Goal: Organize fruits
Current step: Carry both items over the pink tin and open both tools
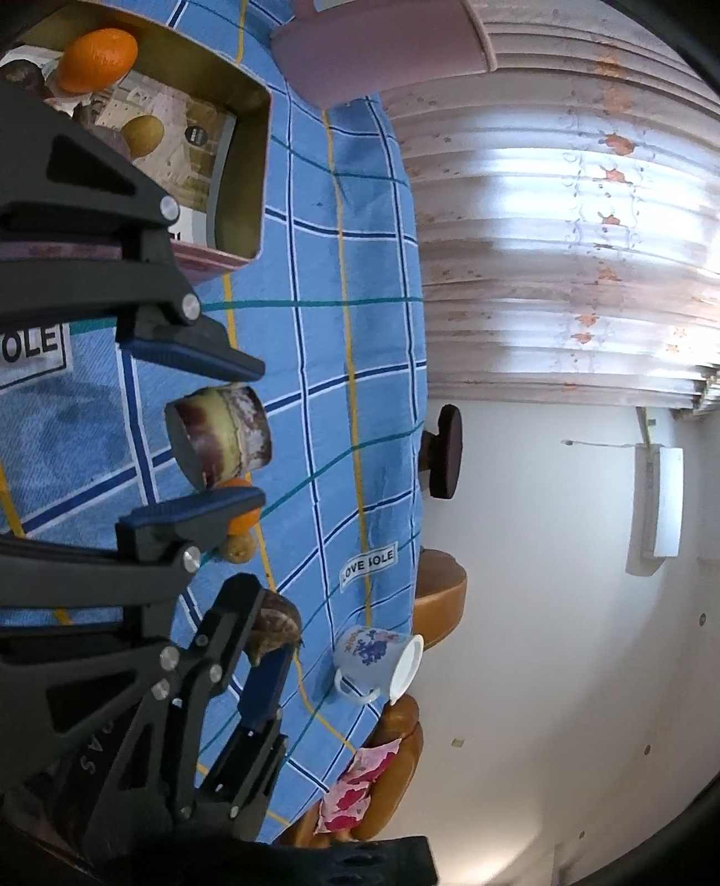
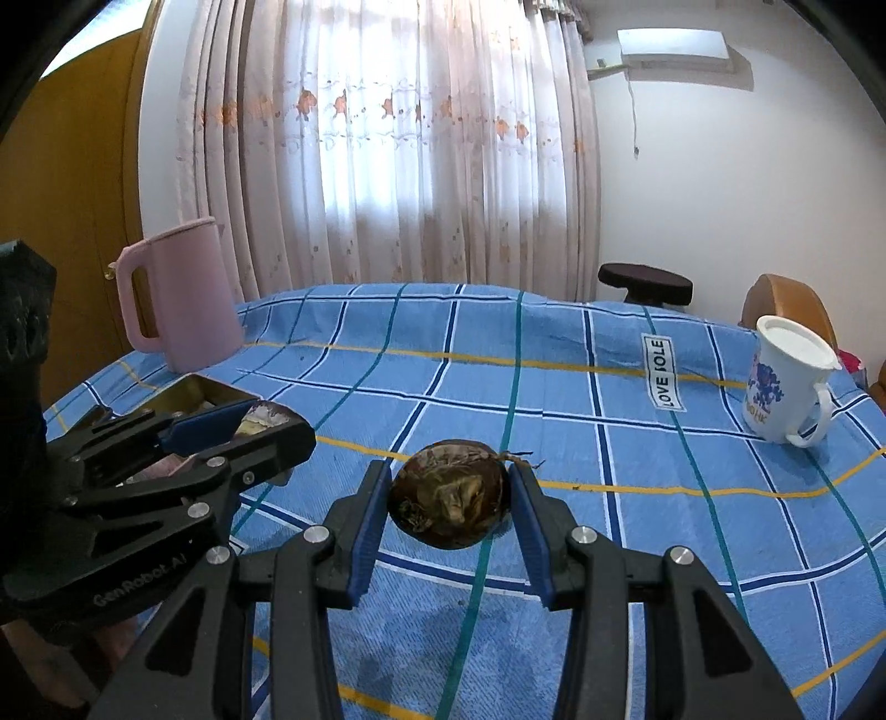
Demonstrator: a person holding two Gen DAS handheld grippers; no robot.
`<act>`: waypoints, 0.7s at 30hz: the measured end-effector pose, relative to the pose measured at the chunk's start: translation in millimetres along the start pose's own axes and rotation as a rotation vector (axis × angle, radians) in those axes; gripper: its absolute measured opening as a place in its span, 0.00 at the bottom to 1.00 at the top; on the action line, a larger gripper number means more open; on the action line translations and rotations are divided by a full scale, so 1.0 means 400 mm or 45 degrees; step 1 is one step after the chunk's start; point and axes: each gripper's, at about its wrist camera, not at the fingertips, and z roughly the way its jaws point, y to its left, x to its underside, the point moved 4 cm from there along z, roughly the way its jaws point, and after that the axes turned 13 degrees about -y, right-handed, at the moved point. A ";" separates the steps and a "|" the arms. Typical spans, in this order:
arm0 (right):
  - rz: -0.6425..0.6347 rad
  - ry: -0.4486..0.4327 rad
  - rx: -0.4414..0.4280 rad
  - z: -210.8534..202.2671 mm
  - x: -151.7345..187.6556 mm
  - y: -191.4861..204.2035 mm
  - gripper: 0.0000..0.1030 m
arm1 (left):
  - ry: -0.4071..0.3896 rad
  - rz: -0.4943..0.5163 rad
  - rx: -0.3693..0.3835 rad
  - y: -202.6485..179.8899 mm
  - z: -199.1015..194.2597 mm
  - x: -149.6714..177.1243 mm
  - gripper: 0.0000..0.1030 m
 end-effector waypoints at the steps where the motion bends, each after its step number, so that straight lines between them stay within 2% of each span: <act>1: -0.001 -0.009 -0.001 -0.003 -0.001 0.001 0.44 | -0.009 0.006 -0.004 -0.001 -0.003 -0.001 0.40; 21: -0.031 -0.171 -0.006 -0.066 -0.022 0.015 0.44 | -0.136 0.055 -0.047 -0.014 -0.048 -0.013 0.40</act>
